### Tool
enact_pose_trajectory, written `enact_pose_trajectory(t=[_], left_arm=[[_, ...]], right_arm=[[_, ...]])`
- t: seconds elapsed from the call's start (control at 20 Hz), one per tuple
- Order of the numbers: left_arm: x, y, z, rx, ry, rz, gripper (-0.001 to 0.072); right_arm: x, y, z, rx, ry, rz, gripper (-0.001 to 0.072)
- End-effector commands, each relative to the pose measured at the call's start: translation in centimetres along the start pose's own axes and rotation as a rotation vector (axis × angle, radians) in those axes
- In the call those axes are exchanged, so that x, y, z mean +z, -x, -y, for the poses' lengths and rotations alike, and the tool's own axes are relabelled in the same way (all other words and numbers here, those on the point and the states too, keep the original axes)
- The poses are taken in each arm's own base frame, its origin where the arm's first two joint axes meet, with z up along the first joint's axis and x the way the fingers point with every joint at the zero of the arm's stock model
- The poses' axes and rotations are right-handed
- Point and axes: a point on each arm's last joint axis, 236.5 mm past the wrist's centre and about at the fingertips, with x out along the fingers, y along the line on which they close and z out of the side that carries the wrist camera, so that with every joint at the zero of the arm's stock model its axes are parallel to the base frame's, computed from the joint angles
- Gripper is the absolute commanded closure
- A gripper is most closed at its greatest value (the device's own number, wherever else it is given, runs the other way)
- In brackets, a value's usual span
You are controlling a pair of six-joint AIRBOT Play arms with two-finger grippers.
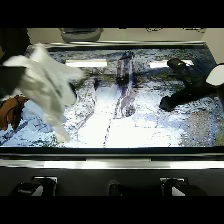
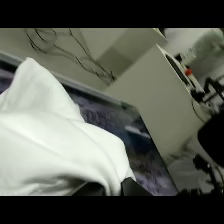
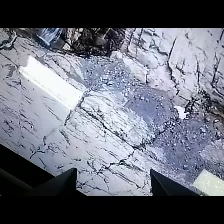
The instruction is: Fold the shirts.
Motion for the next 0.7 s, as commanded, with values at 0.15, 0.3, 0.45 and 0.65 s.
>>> enact_pose_trajectory(t=[0.15,0.3,0.45,0.65], left_arm=[[-25.6,-12.5,0.0,-0.071,-0.072,-0.731,0.0677],[-39.1,-13.5,0.0,-0.068,-0.119,-1.038,0.0662],[-41.7,-12.5,-0.9,-0.051,-0.162,-1.225,0.0010],[-27.1,-13.9,-9.7,0.188,-0.311,-1.068,0.0010]], right_arm=[[-3.7,7.5,1.7,-0.241,0.009,0.001,0.0152],[-4.7,9.5,3.1,-0.344,0.009,0.000,0.0149],[-4.6,9.6,3.6,-0.365,0.010,0.003,0.0142],[-4.5,5.3,1.0,-0.181,-0.046,-0.047,0.0027]])
